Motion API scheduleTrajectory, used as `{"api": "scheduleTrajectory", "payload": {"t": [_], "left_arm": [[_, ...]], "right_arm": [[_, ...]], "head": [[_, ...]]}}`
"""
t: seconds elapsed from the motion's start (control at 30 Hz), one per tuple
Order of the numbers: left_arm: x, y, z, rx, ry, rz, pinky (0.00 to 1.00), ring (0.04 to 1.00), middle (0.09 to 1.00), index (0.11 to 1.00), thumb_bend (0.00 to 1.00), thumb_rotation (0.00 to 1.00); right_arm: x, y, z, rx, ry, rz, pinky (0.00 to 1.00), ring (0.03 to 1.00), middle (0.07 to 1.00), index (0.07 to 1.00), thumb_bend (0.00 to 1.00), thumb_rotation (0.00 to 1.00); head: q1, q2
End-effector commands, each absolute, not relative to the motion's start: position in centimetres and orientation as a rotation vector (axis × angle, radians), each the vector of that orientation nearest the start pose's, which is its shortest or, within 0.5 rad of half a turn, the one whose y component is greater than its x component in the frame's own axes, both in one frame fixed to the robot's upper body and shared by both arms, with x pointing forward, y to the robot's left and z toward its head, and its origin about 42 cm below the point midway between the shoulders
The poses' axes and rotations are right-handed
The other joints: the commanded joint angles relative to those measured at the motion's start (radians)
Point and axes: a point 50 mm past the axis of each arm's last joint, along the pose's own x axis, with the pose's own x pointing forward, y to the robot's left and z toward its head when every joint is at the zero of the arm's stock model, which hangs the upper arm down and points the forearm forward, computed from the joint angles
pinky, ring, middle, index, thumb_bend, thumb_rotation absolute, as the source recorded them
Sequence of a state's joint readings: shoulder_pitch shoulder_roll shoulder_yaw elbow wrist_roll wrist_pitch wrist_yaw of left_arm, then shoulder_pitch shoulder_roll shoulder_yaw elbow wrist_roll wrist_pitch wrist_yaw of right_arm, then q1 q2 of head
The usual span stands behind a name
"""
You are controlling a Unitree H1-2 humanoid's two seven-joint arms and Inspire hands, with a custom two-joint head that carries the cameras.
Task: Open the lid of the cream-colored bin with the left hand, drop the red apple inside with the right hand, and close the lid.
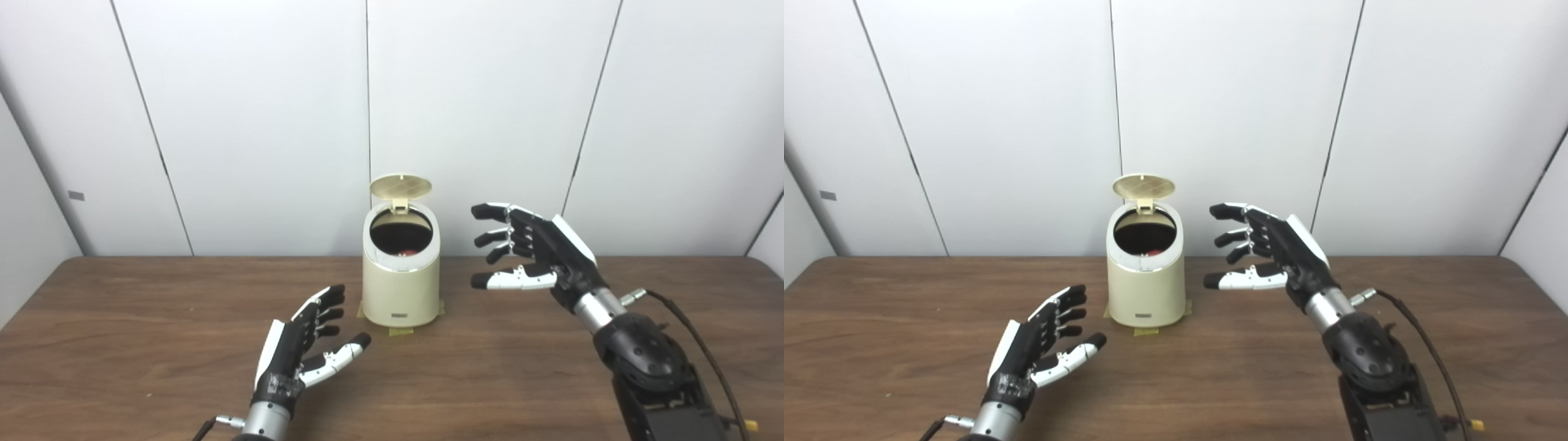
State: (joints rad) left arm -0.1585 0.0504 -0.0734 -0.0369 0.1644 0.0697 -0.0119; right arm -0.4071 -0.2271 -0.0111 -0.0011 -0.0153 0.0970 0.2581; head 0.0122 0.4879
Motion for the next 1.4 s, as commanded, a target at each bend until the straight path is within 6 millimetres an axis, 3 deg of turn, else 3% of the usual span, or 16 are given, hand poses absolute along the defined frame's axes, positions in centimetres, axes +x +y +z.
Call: {"api": "scheduleTrajectory", "payload": {"t": [0.0, 0.2, 0.4, 0.57, 0.7, 0.9, 1.0, 1.17, 1.23, 1.37], "left_arm": [[34.2, 19.1, 16.3, 0.22, -0.208, -0.111, 0.76, 0.834, 0.871, 0.873, 0.67, 0.21], [34.1, 19.1, 15.9, 0.217, -0.214, -0.121, 0.75, 0.828, 0.868, 0.865, 0.68, 0.22], [33.9, 19.1, 16.3, 0.215, -0.229, -0.122, 0.75, 0.837, 0.87, 0.877, 0.69, 0.25], [34.0, 19.0, 17.1, 0.215, -0.255, -0.134, 0.76, 0.852, 0.889, 0.897, 0.71, 0.3], [34.7, 19.5, 18.9, 0.247, -0.304, -0.161, 0.76, 0.872, 0.904, 0.918, 0.74, 0.31], [36.3, 20.1, 22.2, 0.311, -0.377, -0.172, 0.87, 0.916, 0.917, 0.942, 0.77, 0.33], [37.3, 20.3, 23.8, 0.337, -0.401, -0.174, 0.86, 0.926, 0.933, 0.963, 0.77, 0.34], [39.8, 20.3, 26.9, 0.388, -0.433, -0.169, 0.82, 0.941, 0.96, 0.995, 0.84, 0.38], [40.9, 20.2, 28.0, 0.405, -0.442, -0.175, 0.8, 0.953, 0.979, 0.999, 0.87, 0.39], [43.2, 19.6, 29.6, 0.472, -0.444, -0.206, 0.84, 0.984, 0.997, 1.0, 0.89, 0.39]], "right_arm": [[39.4, -24.0, 23.9, -0.212, -0.366, 0.311, 0.54, 0.674, 0.859, 0.817, 0.83, 0.26], [36.9, -24.8, 20.5, -0.13, -0.316, 0.253, 0.55, 0.677, 0.859, 0.838, 0.91, 0.33], [34.6, -25.3, 19.3, -0.111, -0.315, 0.191, 0.58, 0.708, 0.873, 0.87, 0.86, 0.31], [34.1, -25.7, 18.7, -0.084, -0.317, 0.165, 0.58, 0.725, 0.867, 0.865, 0.83, 0.27], [33.7, -26.2, 17.9, -0.078, -0.303, 0.152, 0.59, 0.717, 0.858, 0.869, 0.82, 0.24], [33.6, -27.1, 17.0, -0.064, -0.292, 0.126, 0.58, 0.726, 0.878, 0.868, 0.84, 0.26], [33.6, -27.3, 17.0, -0.075, -0.289, 0.119, 0.57, 0.717, 0.874, 0.862, 0.85, 0.27], [33.5, -27.1, 17.0, -0.097, -0.28, 0.133, 0.6, 0.723, 0.873, 0.857, 0.86, 0.28], [33.5, -26.8, 17.1, -0.116, -0.283, 0.139, 0.56, 0.714, 0.872, 0.855, 0.86, 0.26], [33.4, -26.5, 17.1, -0.122, -0.278, 0.152, 0.54, 0.716, 0.873, 0.857, 0.86, 0.25]], "head": [[0.001, 0.001], [0.003, -0.005], [0.008, 0.001], [0.015, -0.001], [0.024, -0.008], [0.025, -0.012], [0.028, -0.013], [0.028, -0.013], [0.026, -0.01], [0.029, -0.011]]}}
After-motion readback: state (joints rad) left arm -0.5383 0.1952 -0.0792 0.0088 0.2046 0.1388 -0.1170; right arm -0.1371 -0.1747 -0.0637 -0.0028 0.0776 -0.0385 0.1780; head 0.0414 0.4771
